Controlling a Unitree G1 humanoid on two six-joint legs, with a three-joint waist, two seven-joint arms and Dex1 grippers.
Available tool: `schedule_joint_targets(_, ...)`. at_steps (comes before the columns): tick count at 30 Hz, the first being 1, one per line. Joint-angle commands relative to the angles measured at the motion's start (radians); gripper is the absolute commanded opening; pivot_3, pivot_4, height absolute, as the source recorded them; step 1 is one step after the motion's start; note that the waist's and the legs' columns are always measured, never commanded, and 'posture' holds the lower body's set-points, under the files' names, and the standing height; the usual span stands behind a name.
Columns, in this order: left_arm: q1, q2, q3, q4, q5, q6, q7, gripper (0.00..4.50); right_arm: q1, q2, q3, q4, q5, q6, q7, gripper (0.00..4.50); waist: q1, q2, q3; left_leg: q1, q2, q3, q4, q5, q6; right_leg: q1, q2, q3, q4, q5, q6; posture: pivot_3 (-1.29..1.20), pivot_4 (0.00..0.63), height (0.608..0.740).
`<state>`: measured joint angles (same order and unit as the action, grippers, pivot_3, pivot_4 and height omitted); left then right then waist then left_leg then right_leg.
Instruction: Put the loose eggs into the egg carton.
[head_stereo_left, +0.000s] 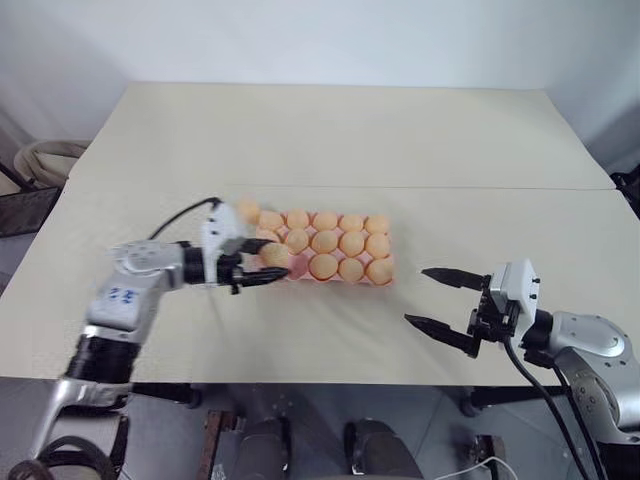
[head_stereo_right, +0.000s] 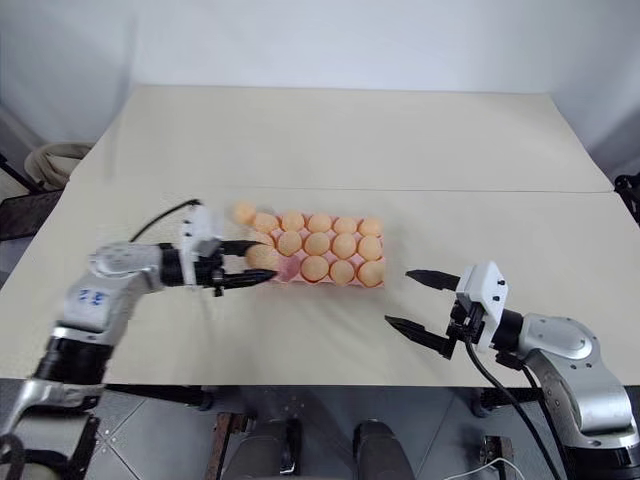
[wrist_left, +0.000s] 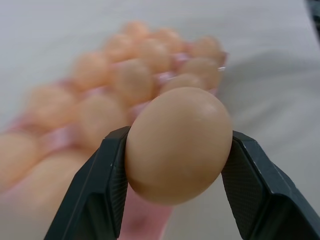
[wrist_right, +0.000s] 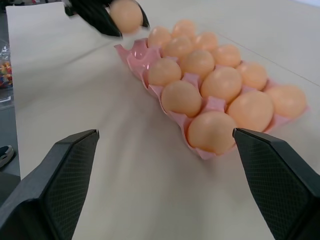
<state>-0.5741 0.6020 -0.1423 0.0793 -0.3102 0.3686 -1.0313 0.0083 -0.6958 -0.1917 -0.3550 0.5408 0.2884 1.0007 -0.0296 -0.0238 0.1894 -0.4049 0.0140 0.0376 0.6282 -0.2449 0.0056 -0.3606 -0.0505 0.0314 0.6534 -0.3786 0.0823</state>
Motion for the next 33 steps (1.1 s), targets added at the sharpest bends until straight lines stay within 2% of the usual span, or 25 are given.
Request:
schedule_joint_targets(1,-0.042,-0.011,-0.027,0.063,0.065,-0.058,0.002,2.64,0.026,-0.005,-0.044,-0.069,0.029,0.005,-0.025,4.50,-0.002,0.000,0.000,0.000,0.001,0.000,0.000,0.000,-0.001,0.000,0.002,0.001,0.000,0.000,0.000,0.00,0.150,0.740)
schedule_joint_targets(7,-0.035,0.007,0.012,0.079,0.052,-0.068,-0.022,2.64,0.059,0.002,-0.053,-0.103,0.038,0.007,-0.054,4.50,0.001,0.000,0.000,0.000,0.003,0.000,0.002,0.000,-0.002,-0.001,0.006,0.001,0.002,0.000,0.000,0.00,0.150,0.740)
schedule_joint_targets(8,-0.029,0.014,0.020,0.079,0.055,-0.075,-0.018,3.04,0.061,0.003,-0.049,-0.102,0.037,0.004,-0.056,4.50,0.001,0.000,0.000,0.000,0.003,0.000,0.003,0.000,-0.002,0.000,0.005,0.001,0.002,0.000,0.000,0.00,0.150,0.740)
schedule_joint_targets(9,-0.024,0.019,0.025,0.076,0.054,-0.070,-0.019,3.15,0.062,0.004,-0.047,-0.102,0.036,0.003,-0.058,4.50,0.001,0.000,0.000,0.000,0.003,0.000,0.003,0.000,-0.002,0.000,0.005,0.001,0.002,0.000,0.000,0.00,0.150,0.740)
schedule_joint_targets(13,-0.017,0.013,0.025,0.068,0.057,-0.058,-0.010,4.36,0.042,0.007,-0.029,-0.091,0.037,0.002,-0.061,4.50,0.002,0.000,0.000,0.001,0.002,0.000,0.003,0.000,0.000,0.001,0.003,0.001,0.003,0.000,0.001,0.00,0.150,0.740)
schedule_joint_targets(14,-0.018,0.007,0.025,0.068,0.059,-0.061,-0.004,4.44,0.038,0.006,-0.026,-0.089,0.038,0.002,-0.059,4.50,0.002,0.000,0.000,0.001,0.002,0.000,0.003,0.000,0.000,0.001,0.003,0.001,0.003,0.000,0.001,0.00,0.150,0.740)
schedule_joint_targets(17,-0.019,-0.011,0.048,0.058,0.053,-0.085,0.023,4.44,0.026,0.006,-0.021,-0.083,0.039,0.005,-0.056,4.50,0.003,0.000,0.000,0.001,0.002,0.000,0.003,0.000,-0.001,0.001,0.003,0.001,0.003,0.000,0.001,0.00,0.150,0.740)
schedule_joint_targets(22,0.057,0.012,0.217,0.030,-0.027,-0.096,0.075,4.44,0.024,0.005,-0.018,-0.079,0.040,0.005,-0.047,4.50,-0.006,0.000,0.000,0.000,0.002,0.000,0.002,0.000,-0.001,0.000,0.003,0.001,0.002,0.000,0.001,0.00,0.150,0.740)
schedule_joint_targets(28,0.219,0.013,0.432,0.037,-0.010,-0.142,0.279,4.44,0.020,0.014,-0.006,-0.074,0.037,0.000,-0.046,4.50,-0.002,0.000,0.000,0.001,0.003,0.000,0.002,0.000,-0.001,0.000,0.003,0.001,0.002,0.000,0.001,0.00,0.150,0.740)
schedule_joint_targets(33,0.294,-0.007,0.511,0.005,-0.008,-0.117,0.428,4.44,0.000,0.022,0.004,-0.064,0.034,-0.001,-0.047,4.50,0.004,0.000,0.000,0.001,0.002,0.000,0.002,0.000,-0.001,0.001,0.001,0.001,0.002,0.000,0.001,0.00,0.150,0.740)
